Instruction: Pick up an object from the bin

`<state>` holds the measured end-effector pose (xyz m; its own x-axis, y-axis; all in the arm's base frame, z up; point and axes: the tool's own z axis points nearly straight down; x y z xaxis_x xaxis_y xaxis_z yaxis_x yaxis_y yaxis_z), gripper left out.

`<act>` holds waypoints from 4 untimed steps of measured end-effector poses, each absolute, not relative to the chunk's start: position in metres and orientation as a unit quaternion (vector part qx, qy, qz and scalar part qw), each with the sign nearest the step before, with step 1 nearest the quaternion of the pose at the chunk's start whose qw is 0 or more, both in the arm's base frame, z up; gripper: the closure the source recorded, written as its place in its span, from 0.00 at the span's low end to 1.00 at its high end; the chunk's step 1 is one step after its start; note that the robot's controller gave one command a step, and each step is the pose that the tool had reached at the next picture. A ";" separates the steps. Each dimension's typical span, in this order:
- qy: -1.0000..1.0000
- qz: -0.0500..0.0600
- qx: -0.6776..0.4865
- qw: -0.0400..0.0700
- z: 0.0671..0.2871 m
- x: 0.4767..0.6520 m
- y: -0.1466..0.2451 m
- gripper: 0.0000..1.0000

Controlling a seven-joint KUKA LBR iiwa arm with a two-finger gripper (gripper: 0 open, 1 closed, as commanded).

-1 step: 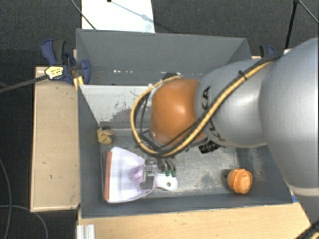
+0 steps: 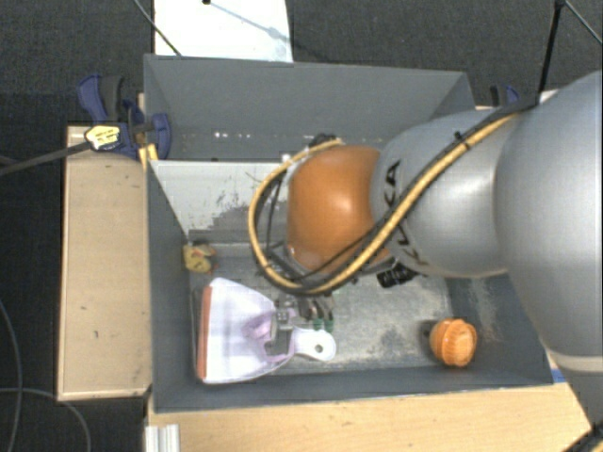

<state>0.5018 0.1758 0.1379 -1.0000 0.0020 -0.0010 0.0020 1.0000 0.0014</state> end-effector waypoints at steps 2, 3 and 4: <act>1.000 -0.001 -0.028 -0.006 0.143 0.503 0.172 0.00; 1.000 0.002 -0.017 0.005 0.153 0.506 0.203 0.00; 1.000 0.001 0.025 0.001 0.107 0.516 0.208 0.00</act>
Offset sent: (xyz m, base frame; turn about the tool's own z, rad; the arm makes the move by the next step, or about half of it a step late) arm 0.0098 -0.0169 0.0695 -0.1929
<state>0.5158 0.2085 0.1072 -0.9987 0.0503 -0.0029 0.0503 0.9987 0.0027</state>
